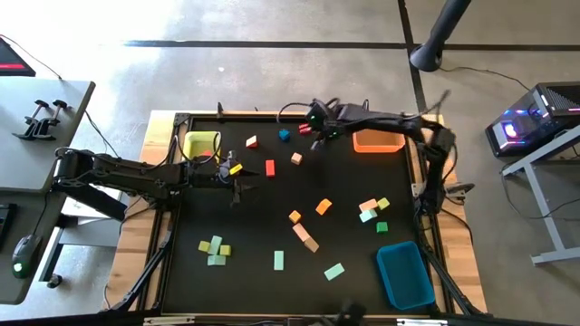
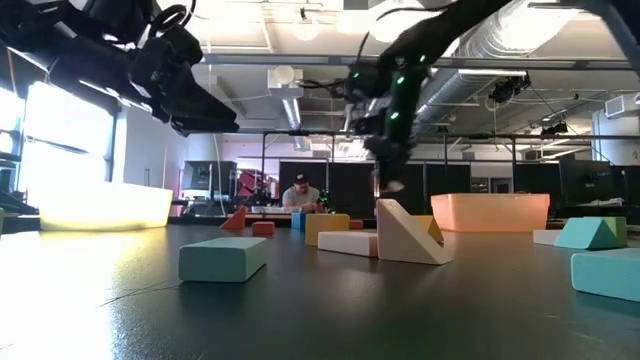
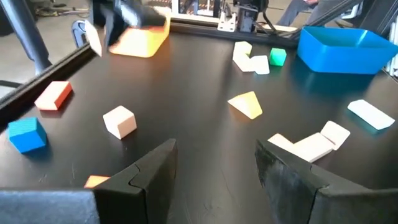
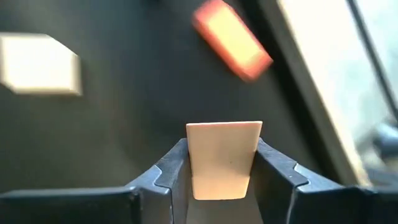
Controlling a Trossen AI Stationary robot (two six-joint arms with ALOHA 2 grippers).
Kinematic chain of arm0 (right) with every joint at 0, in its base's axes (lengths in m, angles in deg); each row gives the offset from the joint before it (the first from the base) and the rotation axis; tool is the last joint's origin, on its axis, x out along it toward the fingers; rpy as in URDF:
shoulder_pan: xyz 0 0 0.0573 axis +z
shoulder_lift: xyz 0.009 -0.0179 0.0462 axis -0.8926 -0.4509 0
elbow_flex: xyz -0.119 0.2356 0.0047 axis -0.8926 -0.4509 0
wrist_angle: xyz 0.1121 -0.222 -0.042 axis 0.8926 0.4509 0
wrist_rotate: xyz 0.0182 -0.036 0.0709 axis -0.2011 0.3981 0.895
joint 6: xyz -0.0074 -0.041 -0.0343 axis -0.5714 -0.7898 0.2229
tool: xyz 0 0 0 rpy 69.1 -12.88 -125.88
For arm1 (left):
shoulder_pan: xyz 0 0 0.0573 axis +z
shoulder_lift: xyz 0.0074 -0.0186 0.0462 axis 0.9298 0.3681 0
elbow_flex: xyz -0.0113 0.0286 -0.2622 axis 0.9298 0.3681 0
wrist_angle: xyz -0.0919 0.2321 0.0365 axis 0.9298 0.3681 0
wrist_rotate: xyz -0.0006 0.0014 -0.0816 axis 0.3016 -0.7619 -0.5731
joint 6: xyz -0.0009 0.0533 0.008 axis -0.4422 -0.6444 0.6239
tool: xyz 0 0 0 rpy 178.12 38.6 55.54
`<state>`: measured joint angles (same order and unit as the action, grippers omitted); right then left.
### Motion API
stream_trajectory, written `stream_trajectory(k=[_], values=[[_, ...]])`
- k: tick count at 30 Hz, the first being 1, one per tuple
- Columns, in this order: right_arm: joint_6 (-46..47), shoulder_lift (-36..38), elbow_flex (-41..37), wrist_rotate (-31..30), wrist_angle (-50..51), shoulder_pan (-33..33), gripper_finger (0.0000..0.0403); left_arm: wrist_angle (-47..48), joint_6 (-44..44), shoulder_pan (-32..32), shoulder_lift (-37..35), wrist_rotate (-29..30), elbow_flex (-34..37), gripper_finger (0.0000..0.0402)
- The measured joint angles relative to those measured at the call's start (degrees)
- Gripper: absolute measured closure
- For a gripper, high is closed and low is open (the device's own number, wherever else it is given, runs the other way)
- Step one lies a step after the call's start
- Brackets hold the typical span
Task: Sort blocks by size
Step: Put the light orange triangular block into the orange bin
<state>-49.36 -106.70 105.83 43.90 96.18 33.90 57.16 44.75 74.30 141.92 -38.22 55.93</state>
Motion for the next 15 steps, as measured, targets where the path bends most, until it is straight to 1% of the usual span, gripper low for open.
stream_trajectory(k=[3, 8, 11, 15], values=[[2.6, 3.5, 0.0, -3.5, 7.4, -2.0, 0.0276, 0.1, 0.0, -0.8, 0.0, 0.0, 0.0, 0.0199], [8.3, 7.6, 0.0, -3.3, 16.5, -7.0, 0.0276, 0.0, 0.0, -2.1, 0.0, 0.0, 0.0, 0.02], [10.2, 8.2, 0.0, -5.0, 19.5, -9.8, 0.0271, 0.0, 0.0, -2.8, 0.0, 0.6, 0.0, 0.02], [11.3, 7.8, 0.0, -4.8, 20.2, -12.3, 0.0257, 0.0, -0.4, -3.5, 0.0, 1.9, 0.0, 0.0199]])
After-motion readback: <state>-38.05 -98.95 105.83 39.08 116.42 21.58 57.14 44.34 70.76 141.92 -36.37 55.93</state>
